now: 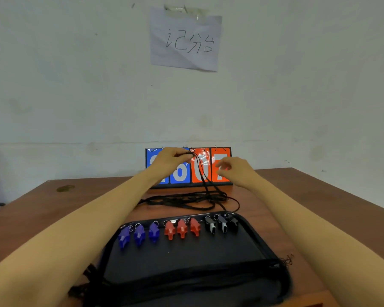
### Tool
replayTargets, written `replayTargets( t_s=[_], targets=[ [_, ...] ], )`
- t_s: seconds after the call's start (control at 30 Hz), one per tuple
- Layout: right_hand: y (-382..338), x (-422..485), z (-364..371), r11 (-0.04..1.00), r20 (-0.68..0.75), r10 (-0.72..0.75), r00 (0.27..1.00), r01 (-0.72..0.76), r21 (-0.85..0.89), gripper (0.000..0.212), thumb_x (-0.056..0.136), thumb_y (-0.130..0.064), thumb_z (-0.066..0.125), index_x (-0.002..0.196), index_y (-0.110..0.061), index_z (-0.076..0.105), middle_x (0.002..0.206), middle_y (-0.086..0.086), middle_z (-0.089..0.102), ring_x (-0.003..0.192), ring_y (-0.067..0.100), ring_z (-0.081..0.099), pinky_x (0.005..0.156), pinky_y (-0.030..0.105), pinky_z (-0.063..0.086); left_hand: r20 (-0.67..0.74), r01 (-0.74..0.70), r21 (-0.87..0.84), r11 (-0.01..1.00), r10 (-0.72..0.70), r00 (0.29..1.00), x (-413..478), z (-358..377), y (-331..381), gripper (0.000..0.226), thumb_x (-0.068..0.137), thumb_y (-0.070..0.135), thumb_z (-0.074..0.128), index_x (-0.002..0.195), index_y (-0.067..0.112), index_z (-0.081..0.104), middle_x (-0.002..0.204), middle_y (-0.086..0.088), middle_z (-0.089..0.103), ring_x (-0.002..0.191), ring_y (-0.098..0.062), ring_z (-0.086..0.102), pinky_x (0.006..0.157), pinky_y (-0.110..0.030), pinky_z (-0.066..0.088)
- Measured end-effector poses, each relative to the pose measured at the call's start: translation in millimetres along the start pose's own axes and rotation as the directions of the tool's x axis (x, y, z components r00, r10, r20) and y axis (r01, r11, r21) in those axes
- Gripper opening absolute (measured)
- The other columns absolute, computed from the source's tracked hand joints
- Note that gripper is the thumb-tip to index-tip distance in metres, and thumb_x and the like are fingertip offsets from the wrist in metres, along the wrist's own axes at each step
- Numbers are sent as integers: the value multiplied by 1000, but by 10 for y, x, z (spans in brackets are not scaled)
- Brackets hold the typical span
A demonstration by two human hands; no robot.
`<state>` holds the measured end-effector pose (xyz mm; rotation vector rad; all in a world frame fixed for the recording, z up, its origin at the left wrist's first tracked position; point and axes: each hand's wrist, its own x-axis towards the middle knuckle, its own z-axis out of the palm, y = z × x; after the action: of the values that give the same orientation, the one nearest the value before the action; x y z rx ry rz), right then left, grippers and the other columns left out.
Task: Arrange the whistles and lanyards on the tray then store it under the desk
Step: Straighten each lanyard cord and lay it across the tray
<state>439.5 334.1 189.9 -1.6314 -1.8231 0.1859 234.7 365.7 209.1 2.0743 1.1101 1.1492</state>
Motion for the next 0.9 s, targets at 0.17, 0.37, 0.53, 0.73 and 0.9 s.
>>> replayTargets(
  t_s=[0.17, 0.37, 0.53, 0.73, 0.9],
  targets=[
    [-524, -70, 26, 988, 1, -88, 996, 87, 126, 21, 91, -32, 57, 101, -14, 61, 75, -6, 56, 62, 3, 48, 56, 15, 35, 15, -6, -106, 994, 8, 1000, -98, 25, 182, 20, 92, 27, 55, 104, 22, 69, 100, -6, 67, 90, -17, 55, 77, -23, 44],
    [-651, -141, 73, 958, 39, -53, 998, 40, 285, 25, 93, -23, 54, 82, -4, 67, 69, 0, 62, 64, 19, 48, 63, 28, 41, -3, 34, -309, 950, -36, 999, -199, 31, 272, 23, 92, 27, 55, 106, 15, 69, 113, -3, 68, 114, -20, 57, 103, -34, 42],
    [-734, -209, 20, 904, 80, -11, 997, -24, 427, 33, 97, -25, 46, 69, -19, 64, 64, -4, 58, 59, 7, 48, 60, 16, 39, 7, 39, -332, 943, -39, 999, -215, 79, 317, 23, 95, 16, 46, 96, 18, 69, 107, -4, 66, 116, -21, 55, 105, -32, 39],
    [-746, -234, -24, 881, 147, 49, 988, -112, 460, 38, 97, -36, 45, 71, -16, 64, 62, -2, 49, 64, 12, 43, 77, 30, 44, 37, 52, -349, 936, -42, 998, -256, 34, 368, 30, 90, 10, 48, 113, 11, 66, 118, -3, 65, 118, -18, 53, 104, -31, 35],
    [-727, -281, -51, 920, 155, -8, 988, -53, 389, 15, 93, -25, 54, 95, -13, 64, 84, 0, 60, 76, 13, 50, 70, 25, 40, -16, -12, -308, 951, 7, 1000, -260, 38, 346, 22, 90, 20, 58, 108, 10, 66, 99, 3, 67, 100, -11, 58, 88, -17, 44]
  ],
)
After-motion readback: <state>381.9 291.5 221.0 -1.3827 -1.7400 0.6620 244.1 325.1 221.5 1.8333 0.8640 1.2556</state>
